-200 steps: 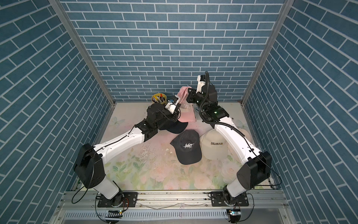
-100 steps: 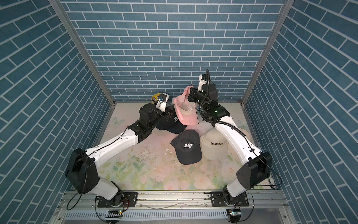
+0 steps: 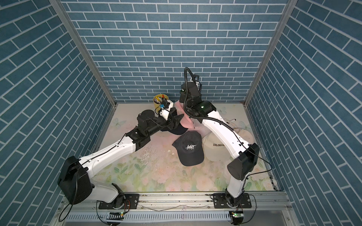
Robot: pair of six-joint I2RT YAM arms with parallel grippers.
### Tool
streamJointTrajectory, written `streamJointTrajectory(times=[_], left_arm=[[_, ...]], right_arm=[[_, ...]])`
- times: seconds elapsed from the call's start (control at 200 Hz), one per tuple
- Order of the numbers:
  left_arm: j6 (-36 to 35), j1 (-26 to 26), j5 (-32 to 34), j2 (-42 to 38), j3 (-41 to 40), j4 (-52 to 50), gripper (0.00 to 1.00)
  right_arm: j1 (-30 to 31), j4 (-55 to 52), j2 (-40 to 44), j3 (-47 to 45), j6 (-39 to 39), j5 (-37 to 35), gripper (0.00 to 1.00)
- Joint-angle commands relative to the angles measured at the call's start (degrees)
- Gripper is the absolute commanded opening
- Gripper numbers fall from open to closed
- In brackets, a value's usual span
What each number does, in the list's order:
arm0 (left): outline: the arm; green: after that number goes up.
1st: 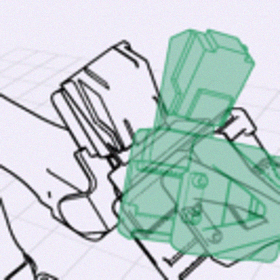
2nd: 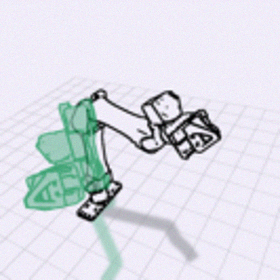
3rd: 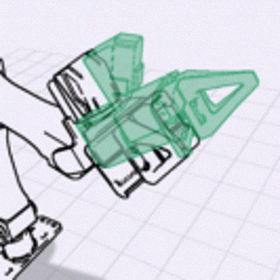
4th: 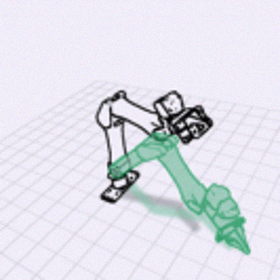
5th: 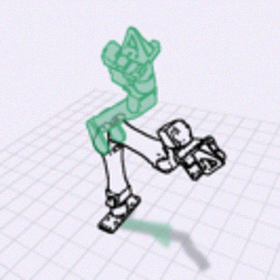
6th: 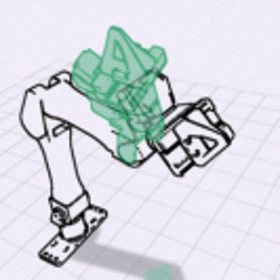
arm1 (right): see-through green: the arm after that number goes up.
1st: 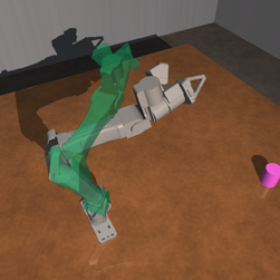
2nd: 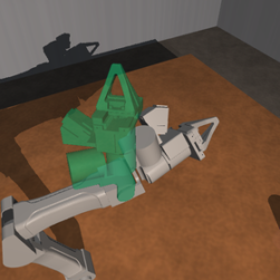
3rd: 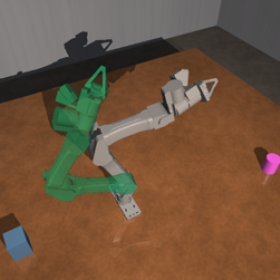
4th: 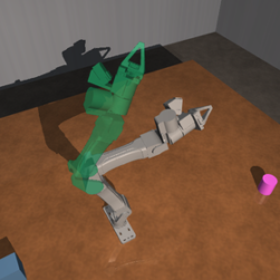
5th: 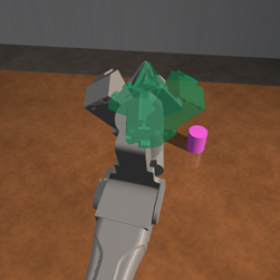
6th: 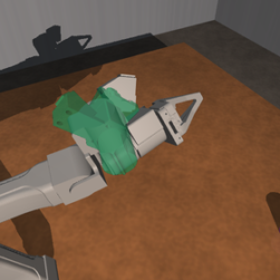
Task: Open the adjustable buckle of the baseball cap
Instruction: Pull the adjustable strap on the baseball cap.
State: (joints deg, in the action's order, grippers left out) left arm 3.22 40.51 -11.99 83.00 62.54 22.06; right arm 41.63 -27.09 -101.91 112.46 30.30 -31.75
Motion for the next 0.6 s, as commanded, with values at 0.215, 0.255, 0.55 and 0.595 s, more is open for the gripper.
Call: streamJointTrajectory(times=[0.215,0.255,0.55,0.595], left_arm=[[10.22,2.25,-0.11,1.2,-9.99,11.82,0.73],[10.22,2.99,1.58,1.41,-10.64,12.66,0.73],[9.0,6.5,17.06,5.83,-11.49,17.97,0.75],[8.98,6.44,17.68,6.87,-11.05,18.87,0.75]], right_arm=[[4.38,-10.59,-5.06,11.25,7.4,-15.6,0.0],[4.83,-11.23,-5.41,12.14,8.27,-16.33,0.0],[7.81,-19.73,-11.34,23.64,11.53,-21.54,0.0],[8.15,-19.58,-11.3,23.74,11.44,-21.98,0.0]])
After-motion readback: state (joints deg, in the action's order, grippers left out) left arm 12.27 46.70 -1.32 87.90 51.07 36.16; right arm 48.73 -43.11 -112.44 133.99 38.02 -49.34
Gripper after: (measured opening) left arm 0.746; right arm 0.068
